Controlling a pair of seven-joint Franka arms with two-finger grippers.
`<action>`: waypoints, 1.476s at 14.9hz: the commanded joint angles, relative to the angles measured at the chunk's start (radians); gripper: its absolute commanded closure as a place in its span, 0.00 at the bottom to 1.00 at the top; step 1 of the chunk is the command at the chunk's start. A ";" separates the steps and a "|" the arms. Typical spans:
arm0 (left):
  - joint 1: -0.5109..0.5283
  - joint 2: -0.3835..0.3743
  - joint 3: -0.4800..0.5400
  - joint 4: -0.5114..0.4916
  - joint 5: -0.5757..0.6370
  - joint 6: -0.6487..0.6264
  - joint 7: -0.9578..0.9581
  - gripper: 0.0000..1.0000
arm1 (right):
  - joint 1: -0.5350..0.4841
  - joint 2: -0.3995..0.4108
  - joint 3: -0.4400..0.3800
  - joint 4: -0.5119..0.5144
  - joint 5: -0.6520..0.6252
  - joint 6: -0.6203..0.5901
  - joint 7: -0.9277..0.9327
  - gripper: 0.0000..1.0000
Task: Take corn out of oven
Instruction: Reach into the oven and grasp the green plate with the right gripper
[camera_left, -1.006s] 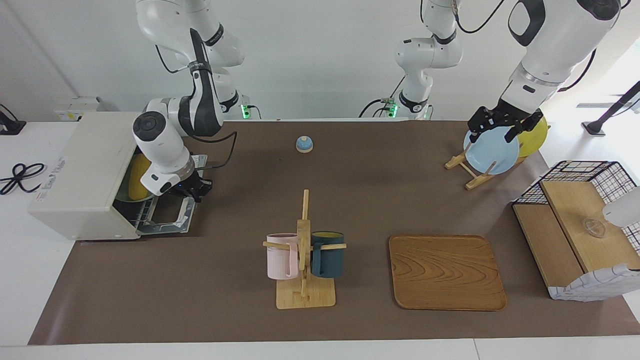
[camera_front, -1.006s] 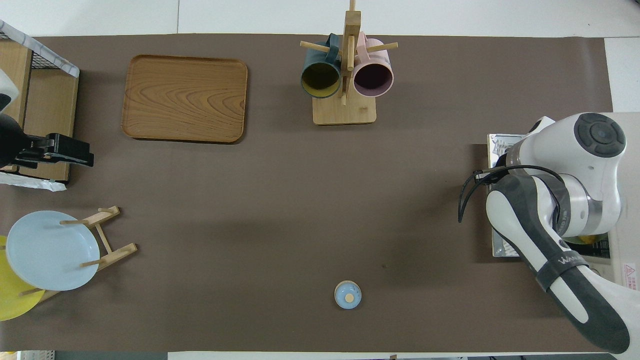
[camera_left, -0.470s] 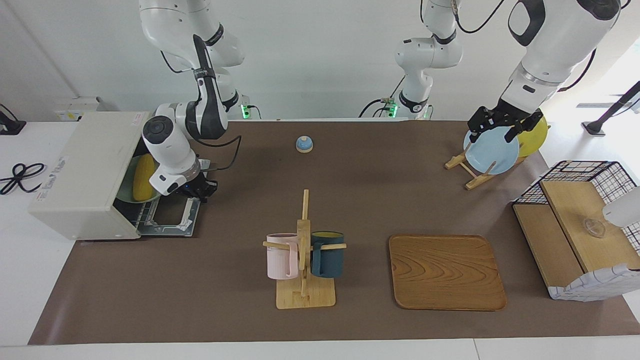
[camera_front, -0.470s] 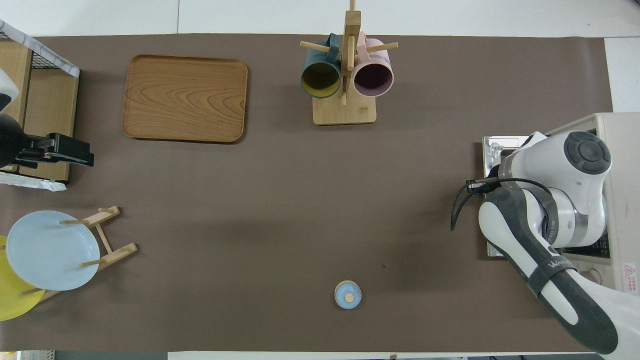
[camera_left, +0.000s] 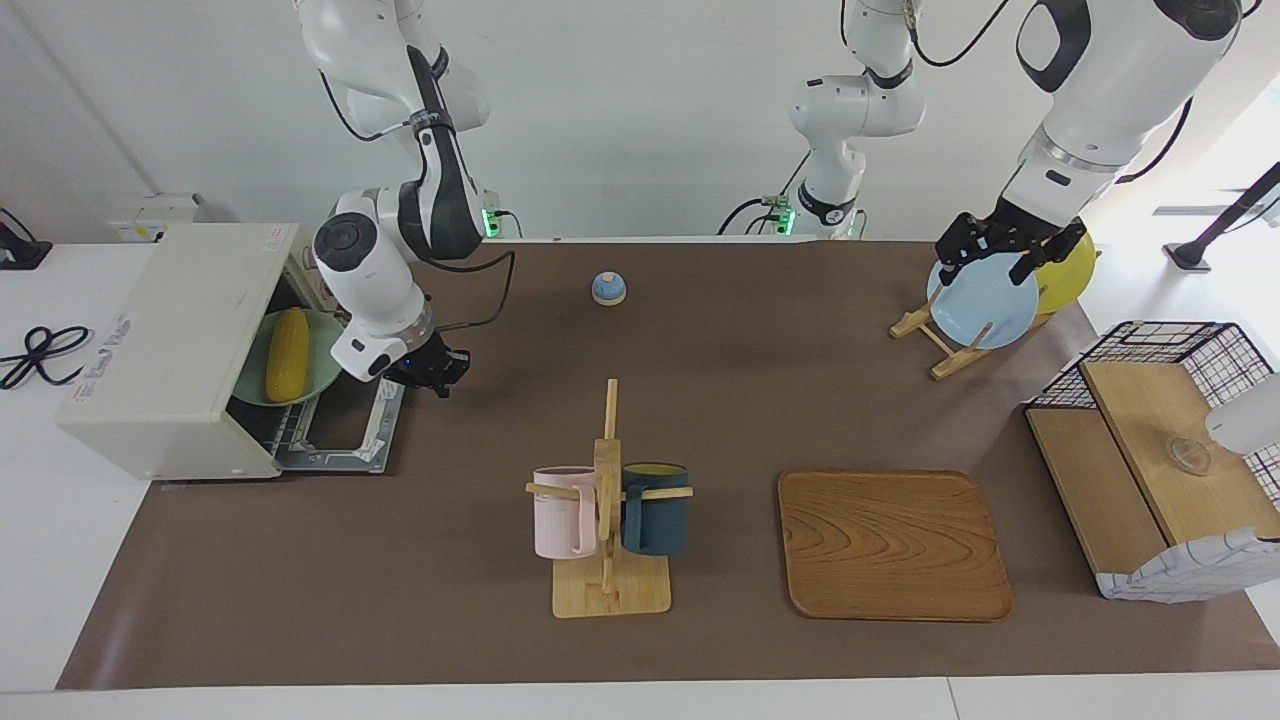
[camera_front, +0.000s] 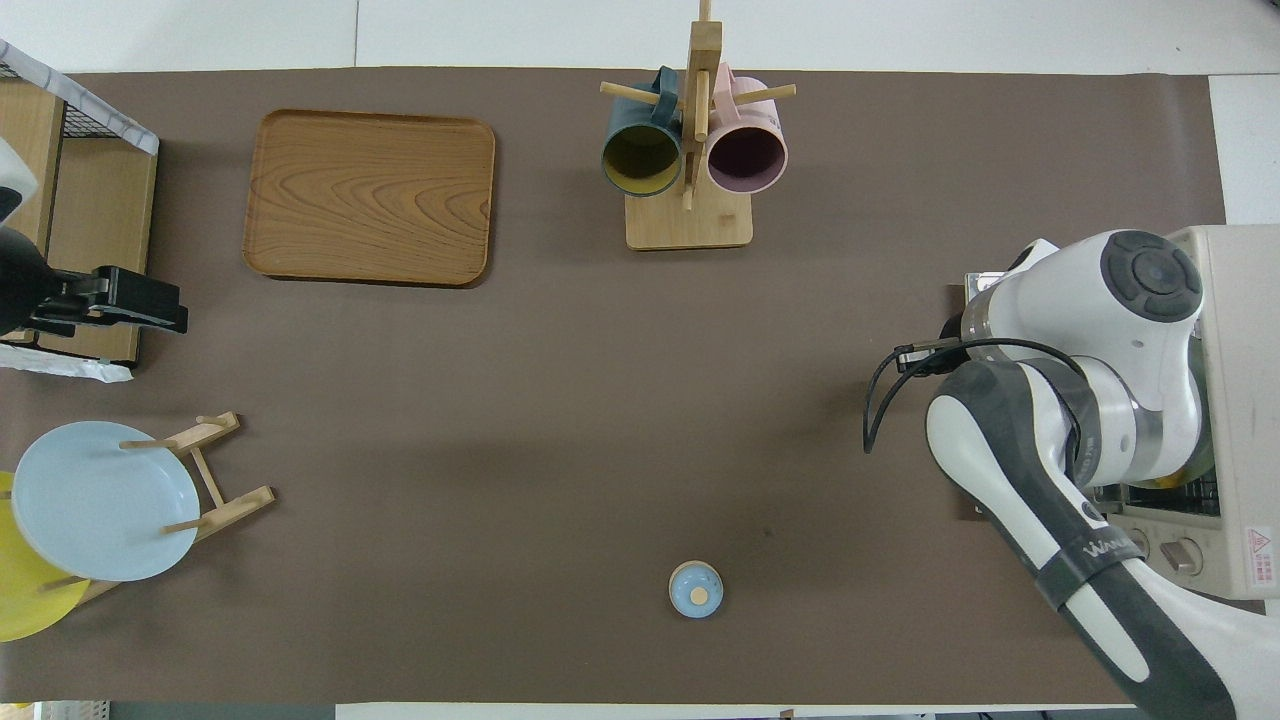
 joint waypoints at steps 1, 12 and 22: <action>0.009 -0.003 -0.003 0.003 0.014 -0.009 0.000 0.00 | -0.065 -0.061 -0.009 0.003 -0.074 -0.084 -0.003 0.83; 0.007 -0.004 -0.005 -0.002 0.014 -0.011 -0.005 0.00 | -0.182 -0.143 -0.009 -0.095 -0.114 -0.103 -0.006 0.32; 0.007 -0.004 -0.005 -0.002 0.014 -0.006 -0.005 0.00 | -0.228 -0.154 -0.010 -0.136 -0.154 -0.097 -0.072 0.42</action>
